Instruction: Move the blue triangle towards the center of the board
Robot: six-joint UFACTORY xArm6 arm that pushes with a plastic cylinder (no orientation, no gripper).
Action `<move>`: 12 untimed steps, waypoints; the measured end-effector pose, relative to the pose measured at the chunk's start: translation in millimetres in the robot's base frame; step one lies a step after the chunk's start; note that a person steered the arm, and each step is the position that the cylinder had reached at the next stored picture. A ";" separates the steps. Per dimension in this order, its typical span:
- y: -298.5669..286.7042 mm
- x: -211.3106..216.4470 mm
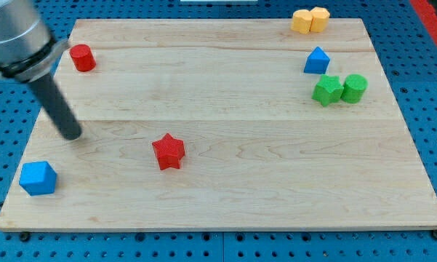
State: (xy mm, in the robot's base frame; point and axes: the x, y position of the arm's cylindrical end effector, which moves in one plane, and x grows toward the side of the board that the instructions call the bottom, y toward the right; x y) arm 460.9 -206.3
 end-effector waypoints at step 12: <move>329.2 -155.4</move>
State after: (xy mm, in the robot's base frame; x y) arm 305.5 122.9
